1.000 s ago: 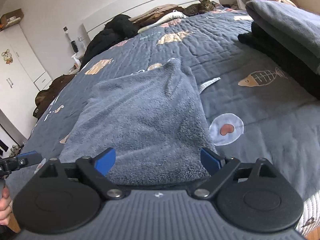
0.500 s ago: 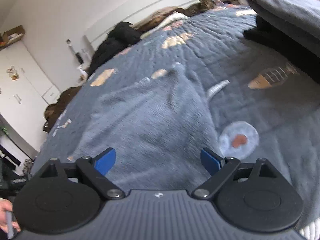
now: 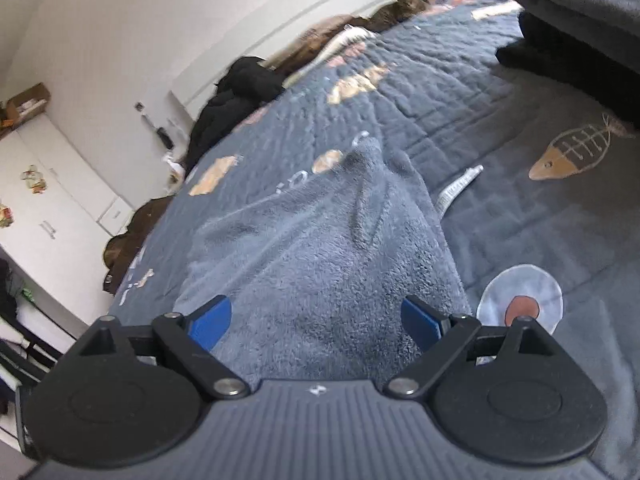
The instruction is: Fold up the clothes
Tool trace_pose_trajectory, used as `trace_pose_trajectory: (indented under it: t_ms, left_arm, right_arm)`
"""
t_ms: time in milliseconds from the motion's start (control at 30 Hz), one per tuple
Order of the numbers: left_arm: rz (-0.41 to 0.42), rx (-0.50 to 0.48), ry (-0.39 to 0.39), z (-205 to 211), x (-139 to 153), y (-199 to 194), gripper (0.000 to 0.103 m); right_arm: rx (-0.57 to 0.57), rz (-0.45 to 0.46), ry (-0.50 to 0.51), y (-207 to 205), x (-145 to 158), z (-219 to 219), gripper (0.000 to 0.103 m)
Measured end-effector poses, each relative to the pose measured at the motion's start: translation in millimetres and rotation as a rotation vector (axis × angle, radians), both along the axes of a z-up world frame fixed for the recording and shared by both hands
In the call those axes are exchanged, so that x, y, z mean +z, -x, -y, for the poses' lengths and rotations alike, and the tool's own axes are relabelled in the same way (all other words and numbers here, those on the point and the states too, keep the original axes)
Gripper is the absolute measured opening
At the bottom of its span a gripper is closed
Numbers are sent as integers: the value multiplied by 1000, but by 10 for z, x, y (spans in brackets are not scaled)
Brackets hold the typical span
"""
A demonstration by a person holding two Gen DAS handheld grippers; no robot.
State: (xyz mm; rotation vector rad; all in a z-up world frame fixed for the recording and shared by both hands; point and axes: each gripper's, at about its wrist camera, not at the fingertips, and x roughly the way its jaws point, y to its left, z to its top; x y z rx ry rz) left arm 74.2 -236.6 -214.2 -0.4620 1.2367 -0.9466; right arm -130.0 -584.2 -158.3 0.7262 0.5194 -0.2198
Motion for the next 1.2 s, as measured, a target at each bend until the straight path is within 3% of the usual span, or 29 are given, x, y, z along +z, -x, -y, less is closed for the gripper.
trace_pose_trajectory:
  t_ms: [167, 233, 300, 367, 467, 533, 567, 633, 733, 767, 867, 967, 1033, 1200]
  left_arm:
    - [-12, 10, 58, 34, -42, -49, 81]
    - [-5, 4, 58, 67, -50, -47, 69]
    - [-2, -3, 60, 83, -44, -43, 45]
    - [17, -7, 89, 50, 21, -34, 35]
    - [40, -6, 112, 20, 89, -14, 35]
    - [30, 5, 91, 42, 12, -12, 46]
    - [24, 11, 81, 54, -26, -11, 63]
    - [14, 22, 60, 76, -102, -9, 69]
    - [7, 32, 49, 110, -149, -7, 61]
    - [9, 33, 55, 120, -134, -8, 52]
    - [30, 28, 49, 136, -76, 9, 36]
    - [57, 18, 36, 146, -10, 32, 32]
    - [84, -3, 21, 154, 58, 35, 30]
    - [194, -136, -43, 93, 371, -142, 24]
  right_arm:
    - [24, -1, 8, -104, 14, -32, 91]
    - [36, -6, 19, -132, 57, -52, 91]
    - [45, 1, 32, -135, 107, -69, 91]
    - [50, 5, 42, -119, 148, -80, 92]
    - [49, 17, 51, -60, 166, -65, 91]
    - [37, 12, 50, -12, 121, -33, 92]
    - [27, 5, 43, -6, 96, -17, 91]
    - [9, -4, 22, -11, 62, 11, 91]
    - [0, 25, 2, 2, 34, 7, 91]
    - [-2, 29, -5, 6, 19, 2, 91]
    - [-2, 27, -45, 16, -73, -12, 92]
    - [14, -25, -32, -14, -100, -52, 91]
    - [22, -12, 12, -4, -43, -78, 91]
    - [33, -6, 6, -6, -23, -53, 91]
